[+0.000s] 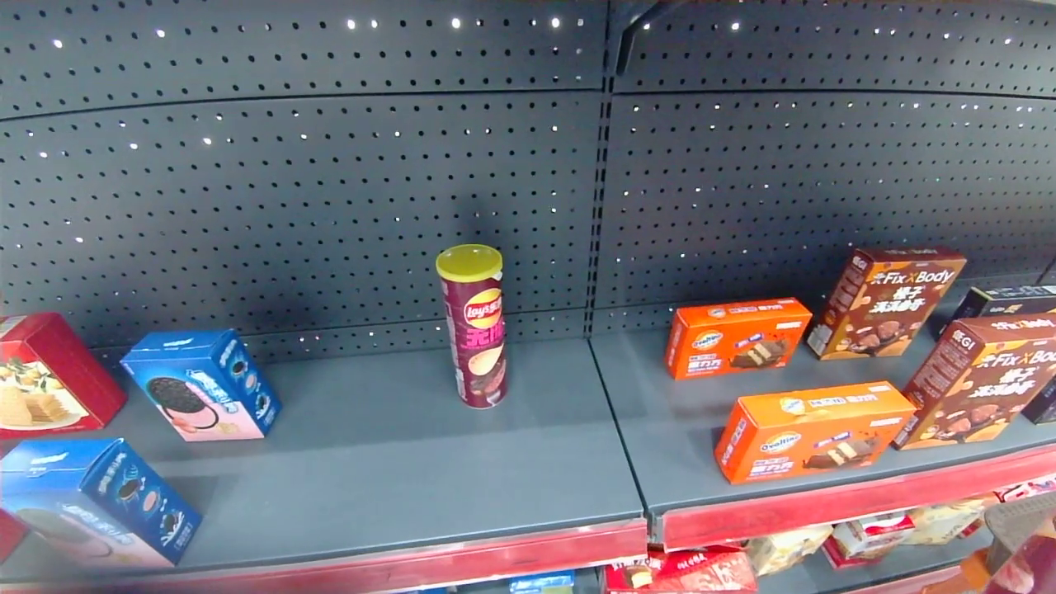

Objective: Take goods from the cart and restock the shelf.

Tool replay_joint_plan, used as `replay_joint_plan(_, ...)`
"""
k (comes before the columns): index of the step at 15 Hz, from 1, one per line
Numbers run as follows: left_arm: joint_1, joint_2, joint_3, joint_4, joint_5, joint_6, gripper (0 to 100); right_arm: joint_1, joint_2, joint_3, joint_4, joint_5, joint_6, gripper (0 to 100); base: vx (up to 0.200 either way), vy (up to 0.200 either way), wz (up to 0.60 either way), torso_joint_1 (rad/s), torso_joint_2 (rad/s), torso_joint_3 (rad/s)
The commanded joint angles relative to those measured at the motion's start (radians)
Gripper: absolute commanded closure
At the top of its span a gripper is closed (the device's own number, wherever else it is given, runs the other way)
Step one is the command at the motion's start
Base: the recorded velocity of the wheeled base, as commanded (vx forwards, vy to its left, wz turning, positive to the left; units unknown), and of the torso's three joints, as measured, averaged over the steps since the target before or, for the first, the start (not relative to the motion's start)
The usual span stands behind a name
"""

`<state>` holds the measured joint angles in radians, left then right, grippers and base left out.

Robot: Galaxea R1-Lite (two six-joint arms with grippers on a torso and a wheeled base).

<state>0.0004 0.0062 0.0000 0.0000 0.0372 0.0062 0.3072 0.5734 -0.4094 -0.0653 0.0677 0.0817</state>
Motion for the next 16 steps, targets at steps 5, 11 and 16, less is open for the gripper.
replay_joint_plan(5,0.001,0.000,0.000,0.000,0.000,0.000,0,-0.138,0.000,0.041,-0.087,0.035,-0.025,100,0.000,0.000,0.00,0.000,0.00,0.000)
replay_joint_plan(11,0.001,0.000,0.000,0.000,0.000,0.000,0,-0.158,-0.044,0.119,-0.103,0.044,-0.028,100,0.000,0.000,0.00,0.000,0.00,0.000)
replay_joint_plan(16,-0.002,0.003,-0.002,0.000,-0.053,0.015,0,-0.185,-0.043,0.129,-0.082,0.035,-0.037,100,0.000,0.000,0.00,0.000,0.00,0.000)
